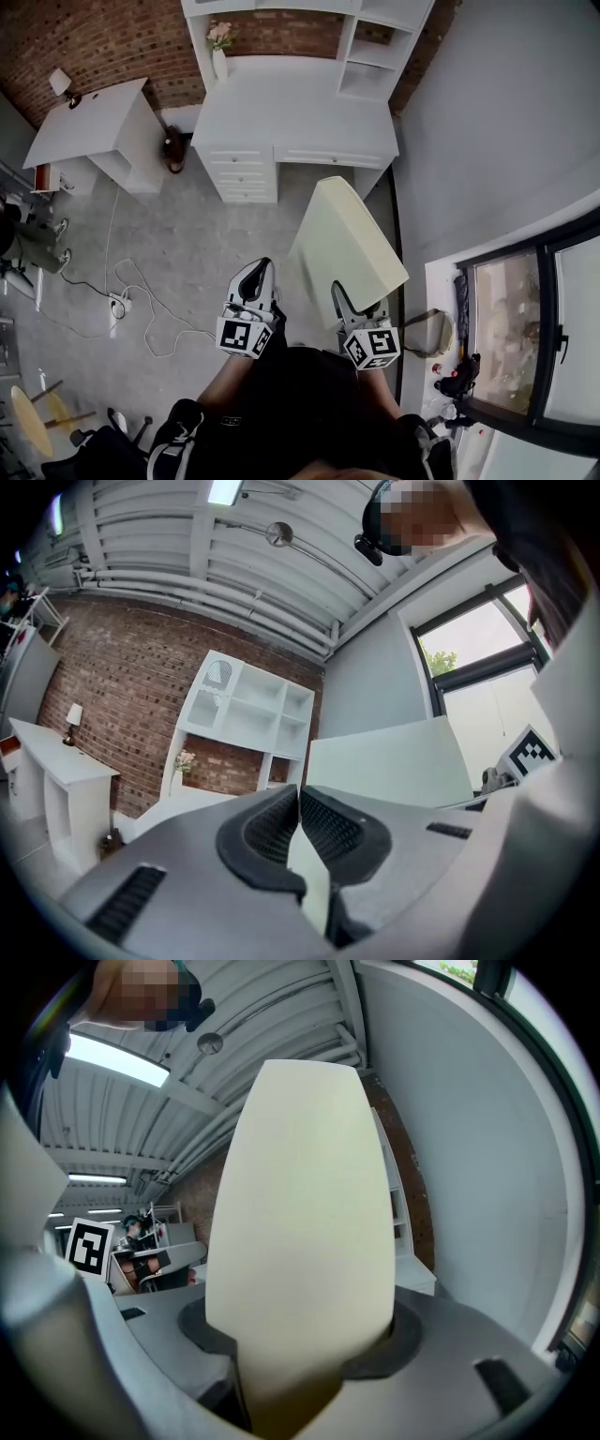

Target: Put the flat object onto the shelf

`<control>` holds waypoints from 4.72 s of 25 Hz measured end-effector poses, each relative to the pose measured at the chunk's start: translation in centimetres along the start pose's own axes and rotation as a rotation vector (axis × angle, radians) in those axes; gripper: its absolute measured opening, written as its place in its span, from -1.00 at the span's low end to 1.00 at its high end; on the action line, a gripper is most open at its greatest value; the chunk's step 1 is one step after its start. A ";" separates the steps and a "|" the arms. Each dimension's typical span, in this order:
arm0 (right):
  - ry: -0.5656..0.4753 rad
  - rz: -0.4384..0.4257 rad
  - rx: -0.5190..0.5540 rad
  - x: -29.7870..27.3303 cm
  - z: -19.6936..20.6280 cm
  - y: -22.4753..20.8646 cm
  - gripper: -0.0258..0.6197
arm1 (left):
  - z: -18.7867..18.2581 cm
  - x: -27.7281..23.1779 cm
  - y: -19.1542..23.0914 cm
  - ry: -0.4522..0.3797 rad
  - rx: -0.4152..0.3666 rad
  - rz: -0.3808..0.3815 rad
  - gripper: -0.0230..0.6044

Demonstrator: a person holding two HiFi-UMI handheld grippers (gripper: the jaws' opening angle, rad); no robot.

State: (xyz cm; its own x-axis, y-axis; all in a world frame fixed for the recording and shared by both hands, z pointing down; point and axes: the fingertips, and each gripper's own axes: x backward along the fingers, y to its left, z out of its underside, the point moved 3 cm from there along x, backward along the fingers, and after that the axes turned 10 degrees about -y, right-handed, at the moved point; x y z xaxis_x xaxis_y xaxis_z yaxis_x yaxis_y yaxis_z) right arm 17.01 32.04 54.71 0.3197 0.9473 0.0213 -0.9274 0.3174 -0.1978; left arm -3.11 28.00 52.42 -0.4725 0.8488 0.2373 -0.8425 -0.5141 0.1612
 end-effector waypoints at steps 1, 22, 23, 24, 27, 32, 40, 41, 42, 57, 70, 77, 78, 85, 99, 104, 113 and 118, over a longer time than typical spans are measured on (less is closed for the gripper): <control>-0.003 0.005 0.006 -1.6 -0.3 -0.3 -0.04 | -0.1 -1.5 1.0 -0.007 0.001 0.008 -0.87; -0.020 0.016 0.024 -32.1 -3.1 -10.0 -0.04 | 2.4 -27.2 18.5 0.011 -0.021 -0.021 -0.87; -0.023 0.003 0.025 -33.6 -3.2 -11.1 -0.04 | 2.5 -28.7 19.0 0.007 -0.026 -0.035 -0.87; -0.024 -0.010 0.025 -35.0 -3.4 -12.1 -0.04 | 2.7 -30.2 19.4 0.002 -0.030 -0.049 -0.87; -0.034 -0.053 0.018 -39.4 -4.5 -15.3 -0.04 | 2.5 -34.9 20.1 -0.015 -0.046 -0.081 -0.87; -0.057 -0.116 0.077 -45.4 -7.4 -19.9 -0.04 | 2.0 -40.6 20.3 -0.047 -0.057 -0.123 -0.87; -0.095 -0.090 0.170 -52.3 -9.9 -21.3 -0.04 | 2.4 -47.2 25.6 -0.052 -0.060 -0.110 -0.87; -0.097 -0.082 0.186 -53.2 -10.2 -21.3 -0.04 | 2.3 -47.9 26.4 -0.053 -0.060 -0.105 -0.87; -0.100 -0.075 0.203 -53.9 -10.6 -21.2 -0.04 | 2.3 -48.6 27.2 -0.053 -0.057 -0.100 -0.87; -0.065 0.051 0.938 -64.7 -18.7 -17.6 -0.04 | 1.3 -55.4 36.2 -0.078 -0.036 -0.053 -0.87; -0.134 0.126 1.435 -73.5 -22.9 -15.5 -0.04 | 1.3 -57.1 38.7 -0.073 -0.010 -0.012 -0.87; 0.045 0.142 1.613 -80.0 -19.7 -18.0 -0.04 | 1.0 -56.7 40.1 -0.074 0.001 -0.024 -0.87; 0.072 0.140 1.648 -80.9 -19.1 -18.3 -0.04 | 1.0 -56.7 40.2 -0.073 0.001 -0.024 -0.87; 0.191 0.154 1.756 -86.8 -16.4 -19.9 -0.03 | 1.2 -56.8 41.1 -0.065 0.009 -0.034 -0.87; 0.402 -0.016 1.610 -96.4 -13.9 -24.2 0.31 | 2.0 -57.7 40.9 -0.050 0.004 -0.032 -0.87; 0.435 -0.002 1.627 -99.4 -13.6 -25.7 0.41 | 2.0 -58.0 40.8 -0.050 -0.002 -0.038 -0.87; 0.459 -0.059 1.572 -100.5 -13.9 -26.2 0.46 | 2.2 -56.7 40.9 -0.048 0.000 -0.079 -0.87; 0.407 -0.135 1.487 -99.3 -14.4 -25.0 0.50 | 2.6 -56.0 39.8 -0.025 0.012 -0.061 -0.87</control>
State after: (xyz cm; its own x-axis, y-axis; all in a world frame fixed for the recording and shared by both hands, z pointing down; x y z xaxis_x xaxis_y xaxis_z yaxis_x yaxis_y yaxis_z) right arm 11.25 -70.63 43.42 0.2146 0.9119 -0.3497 -0.1592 0.3859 0.9087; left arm -9.45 -40.32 47.99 -0.4136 0.8754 0.2503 -0.8663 -0.4629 0.1878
